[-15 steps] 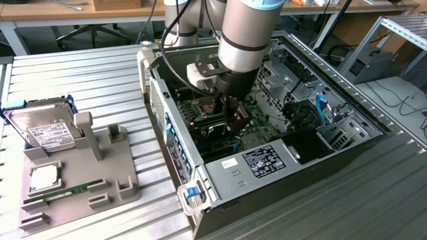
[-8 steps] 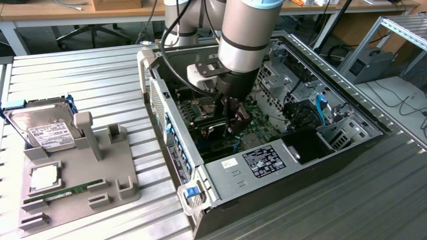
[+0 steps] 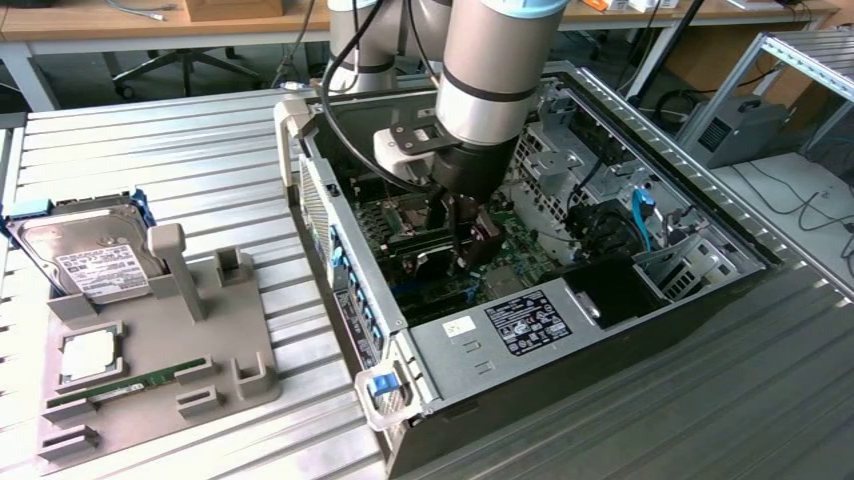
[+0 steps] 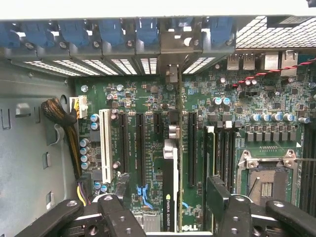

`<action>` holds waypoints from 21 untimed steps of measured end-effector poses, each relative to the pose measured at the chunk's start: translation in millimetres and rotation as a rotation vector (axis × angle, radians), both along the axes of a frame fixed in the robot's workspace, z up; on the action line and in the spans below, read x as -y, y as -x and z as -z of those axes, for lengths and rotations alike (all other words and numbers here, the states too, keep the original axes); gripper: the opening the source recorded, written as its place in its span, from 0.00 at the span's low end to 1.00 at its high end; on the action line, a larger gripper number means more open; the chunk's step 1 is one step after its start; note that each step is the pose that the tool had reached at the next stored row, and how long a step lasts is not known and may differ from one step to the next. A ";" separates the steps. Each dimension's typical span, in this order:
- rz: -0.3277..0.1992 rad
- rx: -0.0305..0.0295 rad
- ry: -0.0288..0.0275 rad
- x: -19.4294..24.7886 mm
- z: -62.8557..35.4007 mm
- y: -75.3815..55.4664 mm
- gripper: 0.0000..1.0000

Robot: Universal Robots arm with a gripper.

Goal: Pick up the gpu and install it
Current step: 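Insert the gpu into the slot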

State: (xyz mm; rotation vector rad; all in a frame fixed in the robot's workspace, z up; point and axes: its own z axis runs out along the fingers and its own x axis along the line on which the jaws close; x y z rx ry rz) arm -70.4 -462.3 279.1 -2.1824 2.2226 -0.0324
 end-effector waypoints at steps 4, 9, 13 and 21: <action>0.000 0.0000 0.0000 0.1 6.2 0.4 0.72; 0.000 -0.0001 0.0001 0.2 8.2 0.5 0.72; 0.000 0.0000 0.0000 0.2 8.2 0.5 0.72; 0.000 0.0000 0.0001 0.2 8.2 0.5 0.45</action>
